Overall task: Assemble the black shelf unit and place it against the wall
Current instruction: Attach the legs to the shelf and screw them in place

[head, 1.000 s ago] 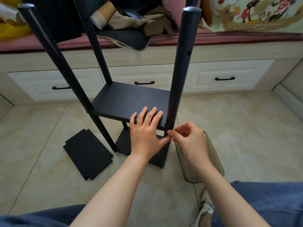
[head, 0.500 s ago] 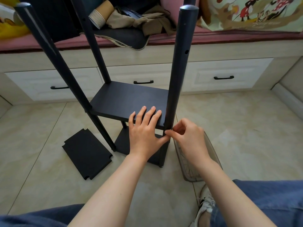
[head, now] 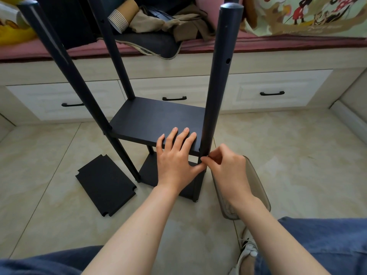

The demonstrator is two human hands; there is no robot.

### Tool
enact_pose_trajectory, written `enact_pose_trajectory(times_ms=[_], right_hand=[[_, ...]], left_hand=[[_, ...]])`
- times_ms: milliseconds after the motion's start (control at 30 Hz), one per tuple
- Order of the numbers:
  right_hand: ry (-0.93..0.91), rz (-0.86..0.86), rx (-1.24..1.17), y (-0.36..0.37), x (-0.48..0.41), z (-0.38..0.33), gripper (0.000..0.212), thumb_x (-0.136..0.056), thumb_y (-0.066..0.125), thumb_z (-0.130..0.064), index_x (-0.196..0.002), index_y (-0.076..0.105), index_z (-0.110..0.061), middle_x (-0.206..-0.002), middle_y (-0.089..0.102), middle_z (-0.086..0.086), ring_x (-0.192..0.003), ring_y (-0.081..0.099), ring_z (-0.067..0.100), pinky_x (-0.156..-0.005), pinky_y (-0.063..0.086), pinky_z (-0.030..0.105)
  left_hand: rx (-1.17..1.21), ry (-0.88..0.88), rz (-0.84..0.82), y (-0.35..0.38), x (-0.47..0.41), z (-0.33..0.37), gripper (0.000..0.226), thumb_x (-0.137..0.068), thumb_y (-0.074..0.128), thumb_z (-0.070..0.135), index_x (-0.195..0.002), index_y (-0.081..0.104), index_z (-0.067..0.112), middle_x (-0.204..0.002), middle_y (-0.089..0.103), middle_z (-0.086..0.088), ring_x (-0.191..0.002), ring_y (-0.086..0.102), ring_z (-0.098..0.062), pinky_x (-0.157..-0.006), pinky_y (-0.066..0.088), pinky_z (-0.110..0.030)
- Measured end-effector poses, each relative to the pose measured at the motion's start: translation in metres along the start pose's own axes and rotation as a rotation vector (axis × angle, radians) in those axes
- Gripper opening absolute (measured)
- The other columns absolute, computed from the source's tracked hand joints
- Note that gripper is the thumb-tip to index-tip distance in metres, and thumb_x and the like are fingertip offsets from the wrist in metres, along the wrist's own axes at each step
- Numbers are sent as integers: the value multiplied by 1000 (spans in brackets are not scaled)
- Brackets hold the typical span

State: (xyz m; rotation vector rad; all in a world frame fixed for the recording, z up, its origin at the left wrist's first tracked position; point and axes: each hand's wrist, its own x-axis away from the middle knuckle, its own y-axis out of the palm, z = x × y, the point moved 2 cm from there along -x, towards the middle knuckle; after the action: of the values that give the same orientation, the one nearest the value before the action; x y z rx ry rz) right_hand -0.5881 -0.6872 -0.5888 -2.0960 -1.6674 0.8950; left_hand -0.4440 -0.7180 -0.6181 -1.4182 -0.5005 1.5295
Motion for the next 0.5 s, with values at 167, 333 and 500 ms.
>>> enact_pose_trajectory(times_ms=[167, 333, 500], right_hand=[[45, -14, -62, 0, 0, 2, 17, -84, 78, -20, -80, 62, -14, -69, 60, -14, -70, 60, 1, -60, 42, 8], [15, -11, -55, 0, 0, 0, 21, -83, 79, -17, -77, 59, -16, -69, 59, -13, -65, 59, 1, -61, 44, 9], [155, -59, -187, -2, -5, 6, 18, -80, 80, -22, -77, 65, -13, -65, 65, -6, -68, 63, 2, -58, 46, 11]], left_hand=[[-7, 13, 4, 2, 1, -2, 74, -79, 66, 64, -139, 59, 20, -146, 56, -3, -142, 44, -30, -117, 28, -57], [-10, 18, 8, 3, 0, -2, 75, -80, 54, 68, -138, 60, 21, -145, 57, -3, -141, 44, -29, -116, 30, -57], [0, 9, -20, 2, 0, -2, 75, -81, 54, 68, -139, 59, 21, -146, 56, -3, -143, 43, -30, -118, 27, -57]])
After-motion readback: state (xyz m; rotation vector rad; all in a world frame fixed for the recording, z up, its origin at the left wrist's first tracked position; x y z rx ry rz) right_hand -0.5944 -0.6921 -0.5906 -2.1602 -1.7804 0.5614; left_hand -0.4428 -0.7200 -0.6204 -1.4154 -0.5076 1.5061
